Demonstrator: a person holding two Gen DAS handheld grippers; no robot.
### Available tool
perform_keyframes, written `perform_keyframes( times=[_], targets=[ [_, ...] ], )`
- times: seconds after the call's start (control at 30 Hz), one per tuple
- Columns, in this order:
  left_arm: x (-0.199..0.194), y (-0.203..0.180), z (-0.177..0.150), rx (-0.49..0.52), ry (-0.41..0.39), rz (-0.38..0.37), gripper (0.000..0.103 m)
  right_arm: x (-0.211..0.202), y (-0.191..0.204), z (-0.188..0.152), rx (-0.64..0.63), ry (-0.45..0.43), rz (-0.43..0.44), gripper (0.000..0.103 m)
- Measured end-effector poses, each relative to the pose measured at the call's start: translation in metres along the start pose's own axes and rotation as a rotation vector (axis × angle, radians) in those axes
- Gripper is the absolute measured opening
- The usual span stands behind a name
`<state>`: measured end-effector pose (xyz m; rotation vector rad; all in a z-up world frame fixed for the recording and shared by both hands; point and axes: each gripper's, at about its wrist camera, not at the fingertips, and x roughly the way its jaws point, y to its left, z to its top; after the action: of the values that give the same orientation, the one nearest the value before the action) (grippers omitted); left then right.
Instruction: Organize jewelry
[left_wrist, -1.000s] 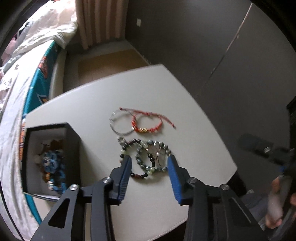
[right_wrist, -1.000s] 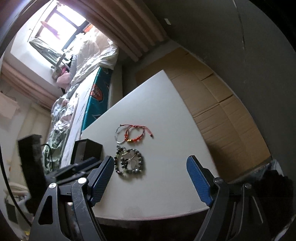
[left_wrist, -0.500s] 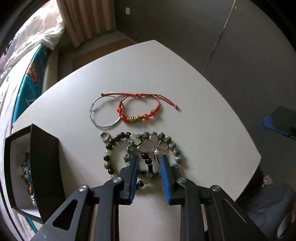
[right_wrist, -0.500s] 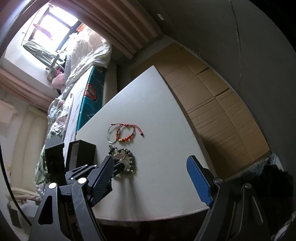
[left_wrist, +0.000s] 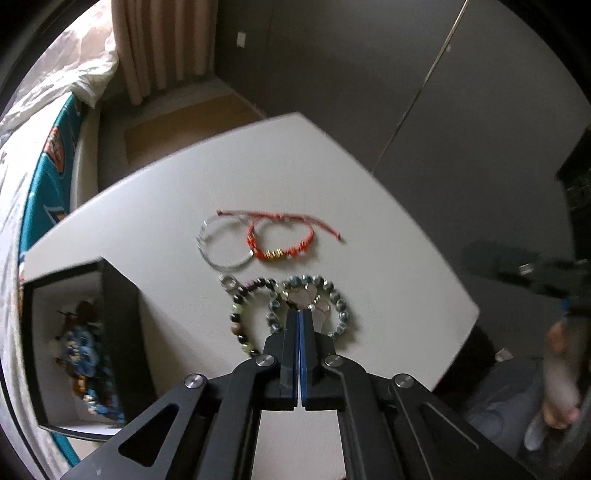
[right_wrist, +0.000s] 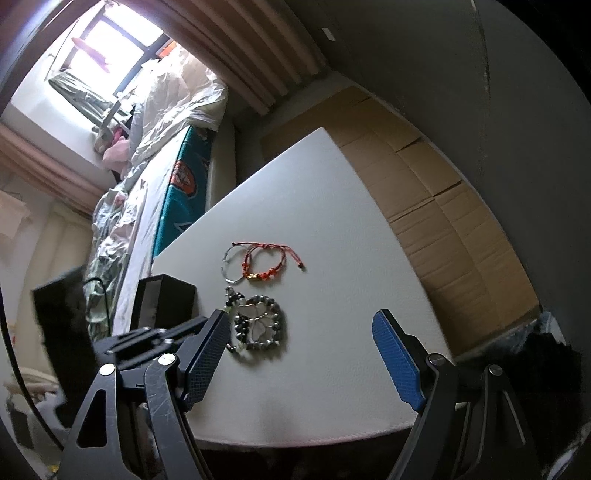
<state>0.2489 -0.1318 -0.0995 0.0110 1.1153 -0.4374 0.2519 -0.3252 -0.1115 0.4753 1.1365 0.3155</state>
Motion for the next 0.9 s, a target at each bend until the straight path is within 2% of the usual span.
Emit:
perform_keyframes(
  times=[0.17, 0.3, 0.37, 0.4, 0.43, 0.47, 0.5, 0.67, 0.73, 0.83, 0.9],
  targets=[
    [-0.011, 0.009, 0.0, -0.019, -0.07, -0.053, 0.0, 0.013, 0.008, 0.001, 0.004, 0.021, 0.016, 0.081],
    [0.008, 0.003, -0.004, 0.023, 0.016, -0.049, 0.0, 0.012, 0.008, 0.002, 0.032, 0.006, -0.011, 0.081],
    [0.017, -0.003, -0.008, 0.047, 0.029, -0.049, 0.005, 0.01, 0.006, 0.003, 0.046, -0.001, -0.015, 0.081],
    [0.02, -0.004, -0.01, 0.054, 0.036, -0.036, 0.021, 0.008, 0.005, 0.003, 0.05, -0.006, -0.02, 0.081],
    [0.024, -0.005, -0.012, 0.062, 0.042, -0.023, 0.046, 0.007, 0.005, 0.004, 0.049, -0.01, -0.024, 0.081],
    [0.026, -0.006, -0.014, 0.071, 0.036, -0.016, 0.055, 0.007, 0.005, 0.005, 0.046, -0.014, -0.03, 0.081],
    [0.026, -0.007, -0.016, 0.078, 0.023, -0.018, 0.059, 0.008, 0.004, 0.005, 0.046, -0.013, -0.035, 0.081],
    [0.025, -0.012, -0.019, 0.133, 0.0, 0.016, 0.059, 0.016, -0.001, 0.004, 0.041, 0.018, -0.061, 0.081],
    [0.029, -0.015, -0.023, 0.167, 0.003, 0.053, 0.058, 0.017, -0.003, 0.004, 0.038, 0.024, -0.065, 0.081],
    [0.041, -0.019, -0.028, 0.224, 0.032, 0.113, 0.046, 0.016, -0.003, 0.004, 0.029, 0.025, -0.068, 0.081],
    [0.042, -0.024, -0.031, 0.272, 0.015, 0.15, 0.043, 0.017, -0.003, 0.003, 0.024, 0.031, -0.071, 0.081]
  ],
)
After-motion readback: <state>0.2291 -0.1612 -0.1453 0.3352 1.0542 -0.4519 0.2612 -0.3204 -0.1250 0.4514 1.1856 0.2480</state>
